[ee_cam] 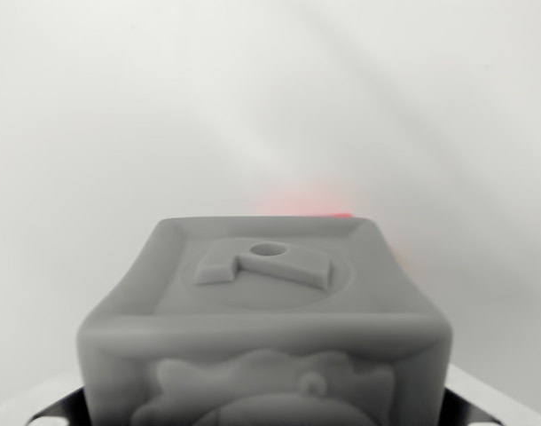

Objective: Destack cube

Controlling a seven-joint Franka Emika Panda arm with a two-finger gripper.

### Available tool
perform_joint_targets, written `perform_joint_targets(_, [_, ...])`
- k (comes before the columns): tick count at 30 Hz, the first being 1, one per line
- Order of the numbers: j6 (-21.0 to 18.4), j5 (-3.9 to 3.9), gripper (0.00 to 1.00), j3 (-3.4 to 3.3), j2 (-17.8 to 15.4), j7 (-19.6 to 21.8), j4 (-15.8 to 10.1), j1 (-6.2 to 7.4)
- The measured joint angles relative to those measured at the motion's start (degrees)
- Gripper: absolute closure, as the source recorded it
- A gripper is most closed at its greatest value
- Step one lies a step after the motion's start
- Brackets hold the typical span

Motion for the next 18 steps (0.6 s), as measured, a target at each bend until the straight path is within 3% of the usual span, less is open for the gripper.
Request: perform_joint_targets(18, [0.0,0.00,1.00,0.79,1.1,6.8,1.1,3.12])
